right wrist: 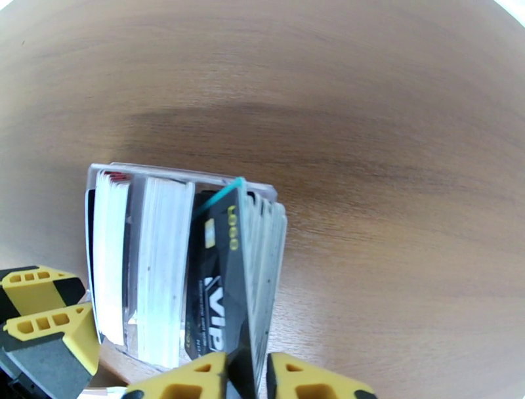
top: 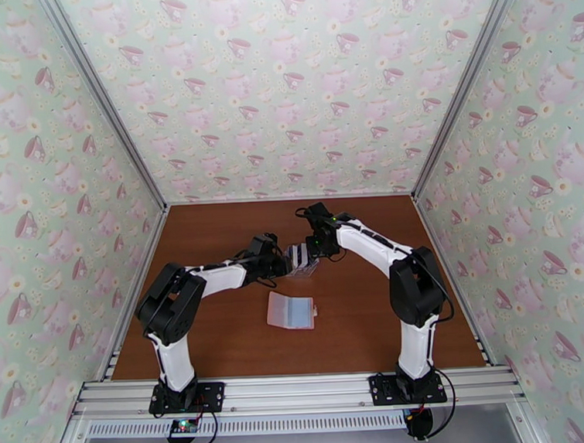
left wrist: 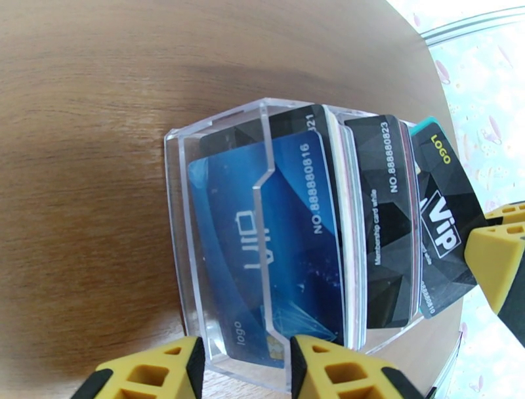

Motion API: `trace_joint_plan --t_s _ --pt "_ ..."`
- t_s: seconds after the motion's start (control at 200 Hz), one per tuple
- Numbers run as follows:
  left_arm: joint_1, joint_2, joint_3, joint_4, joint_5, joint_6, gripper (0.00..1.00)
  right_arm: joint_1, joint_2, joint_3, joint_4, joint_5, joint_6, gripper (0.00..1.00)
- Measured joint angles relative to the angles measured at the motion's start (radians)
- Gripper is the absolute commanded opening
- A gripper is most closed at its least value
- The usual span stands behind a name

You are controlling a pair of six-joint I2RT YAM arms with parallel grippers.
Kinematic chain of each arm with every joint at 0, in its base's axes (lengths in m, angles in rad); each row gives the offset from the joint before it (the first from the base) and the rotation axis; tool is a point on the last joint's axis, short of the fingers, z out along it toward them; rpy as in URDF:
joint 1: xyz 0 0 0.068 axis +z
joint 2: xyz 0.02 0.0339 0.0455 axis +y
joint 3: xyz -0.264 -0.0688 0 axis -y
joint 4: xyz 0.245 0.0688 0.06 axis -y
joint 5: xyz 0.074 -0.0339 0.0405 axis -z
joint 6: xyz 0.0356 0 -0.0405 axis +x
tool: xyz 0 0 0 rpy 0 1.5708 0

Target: Put the credit cards into the card holder

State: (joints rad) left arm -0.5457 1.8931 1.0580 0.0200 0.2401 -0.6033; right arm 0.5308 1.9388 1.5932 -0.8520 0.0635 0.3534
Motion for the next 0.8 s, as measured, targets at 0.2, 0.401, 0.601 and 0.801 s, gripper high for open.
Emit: trace_joint_plan --t_s 0.2,0.401,0.601,0.801 --pt "0.001 0.001 0.0 0.0 0.004 0.0 0.41 0.001 0.0 0.003 -0.004 0.0 0.0 0.17" --pt "0.001 0.001 0.0 0.0 0.005 0.0 0.4 0.009 0.0 0.009 -0.003 -0.001 0.0 0.13" --pt "0.002 0.002 0.0 0.001 0.008 0.0 0.4 0.011 0.0 0.01 -0.001 -0.001 0.002 0.12" --pt "0.002 0.002 0.0 0.001 0.008 0.0 0.4 0.011 0.0 0.01 0.021 0.003 0.018 0.12"
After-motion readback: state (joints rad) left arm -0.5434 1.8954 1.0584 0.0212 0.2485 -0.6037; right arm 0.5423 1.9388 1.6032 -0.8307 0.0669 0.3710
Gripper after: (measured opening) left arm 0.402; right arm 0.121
